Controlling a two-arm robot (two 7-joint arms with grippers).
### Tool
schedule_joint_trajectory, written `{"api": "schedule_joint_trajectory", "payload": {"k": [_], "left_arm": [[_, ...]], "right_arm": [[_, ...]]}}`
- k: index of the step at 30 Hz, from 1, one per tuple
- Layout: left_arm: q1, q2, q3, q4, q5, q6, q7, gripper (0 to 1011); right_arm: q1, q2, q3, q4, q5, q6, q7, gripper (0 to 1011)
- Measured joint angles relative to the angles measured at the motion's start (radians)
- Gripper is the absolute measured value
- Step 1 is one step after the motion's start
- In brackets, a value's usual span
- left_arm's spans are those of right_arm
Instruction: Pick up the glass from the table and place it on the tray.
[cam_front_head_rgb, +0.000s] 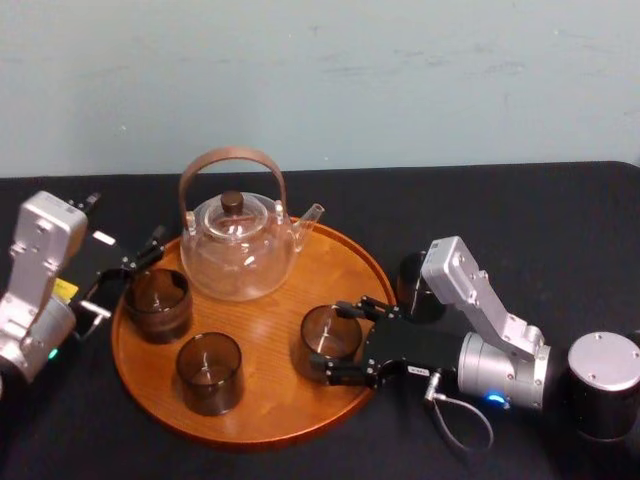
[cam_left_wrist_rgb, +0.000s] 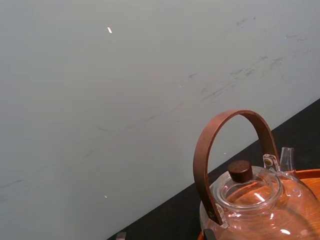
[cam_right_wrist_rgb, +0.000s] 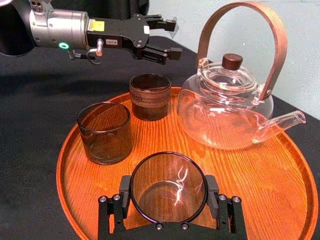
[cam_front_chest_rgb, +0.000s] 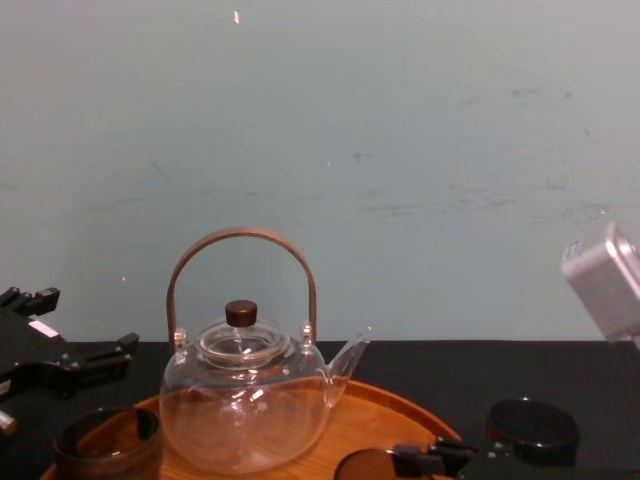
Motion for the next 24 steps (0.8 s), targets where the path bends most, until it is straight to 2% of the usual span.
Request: {"api": "schedule_joint_trajectory", "payload": {"k": [22, 24], "left_arm": [[0.000, 0.000, 0.000, 0.000, 0.000, 0.000, 0.000, 1001], [0.000, 0.000, 0.000, 0.000, 0.000, 0.000, 0.000, 1001]], "right_arm": [[-0.002, -0.002, -0.004, -0.001, -0.020, 0.010, -0.011, 904], [-0.002, -0.001, -0.004, -0.001, -0.020, 0.011, -0.010, 951]]}}
